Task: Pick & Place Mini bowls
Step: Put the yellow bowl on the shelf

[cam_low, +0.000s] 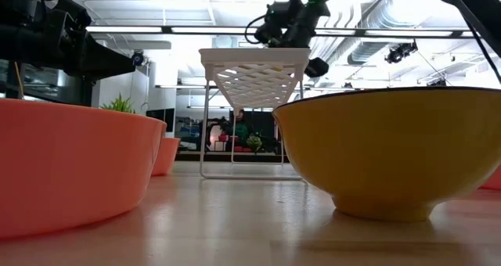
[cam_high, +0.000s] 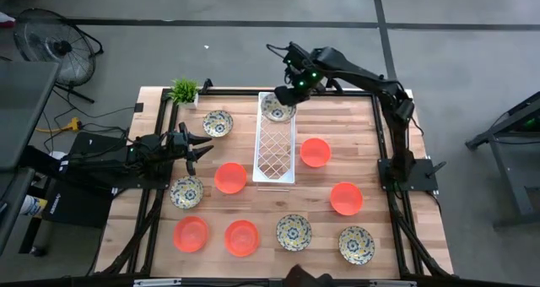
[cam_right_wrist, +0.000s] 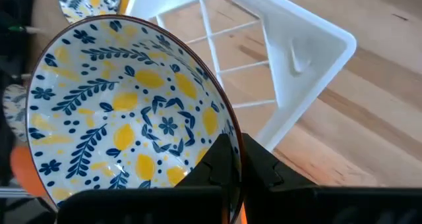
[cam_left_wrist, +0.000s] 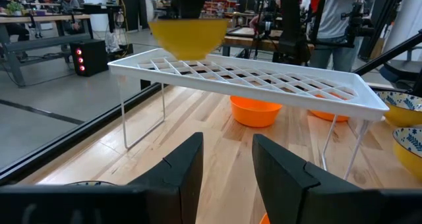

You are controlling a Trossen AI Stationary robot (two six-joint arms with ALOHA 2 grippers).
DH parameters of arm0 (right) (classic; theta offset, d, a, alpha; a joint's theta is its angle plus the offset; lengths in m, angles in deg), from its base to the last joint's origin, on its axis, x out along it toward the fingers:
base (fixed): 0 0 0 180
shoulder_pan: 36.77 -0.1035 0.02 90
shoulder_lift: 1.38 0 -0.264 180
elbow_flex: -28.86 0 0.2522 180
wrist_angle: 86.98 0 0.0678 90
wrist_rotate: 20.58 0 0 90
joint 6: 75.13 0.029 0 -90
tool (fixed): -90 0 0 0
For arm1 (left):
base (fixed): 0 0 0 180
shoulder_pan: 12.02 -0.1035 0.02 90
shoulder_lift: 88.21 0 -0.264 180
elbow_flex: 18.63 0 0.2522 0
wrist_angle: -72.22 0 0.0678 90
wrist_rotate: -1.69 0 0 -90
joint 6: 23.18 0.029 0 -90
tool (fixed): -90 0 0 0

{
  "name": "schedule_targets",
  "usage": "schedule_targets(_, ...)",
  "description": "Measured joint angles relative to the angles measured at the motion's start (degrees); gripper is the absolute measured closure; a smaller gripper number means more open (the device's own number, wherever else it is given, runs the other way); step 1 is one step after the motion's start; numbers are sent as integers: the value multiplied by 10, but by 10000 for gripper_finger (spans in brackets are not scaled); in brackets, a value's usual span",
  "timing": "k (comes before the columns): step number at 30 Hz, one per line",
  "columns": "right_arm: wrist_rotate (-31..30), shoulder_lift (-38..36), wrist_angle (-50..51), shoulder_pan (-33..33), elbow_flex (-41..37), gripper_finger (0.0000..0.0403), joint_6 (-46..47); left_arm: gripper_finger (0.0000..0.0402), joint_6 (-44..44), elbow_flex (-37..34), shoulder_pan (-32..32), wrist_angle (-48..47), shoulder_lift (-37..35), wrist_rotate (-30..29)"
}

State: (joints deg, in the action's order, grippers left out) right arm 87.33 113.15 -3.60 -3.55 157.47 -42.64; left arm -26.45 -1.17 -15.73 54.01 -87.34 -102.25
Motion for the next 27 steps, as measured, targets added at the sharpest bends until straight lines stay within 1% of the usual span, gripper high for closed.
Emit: schedule_targets(27,-23,0,-2,-7,0,393,-8,273,0,0,0,0,0,0)
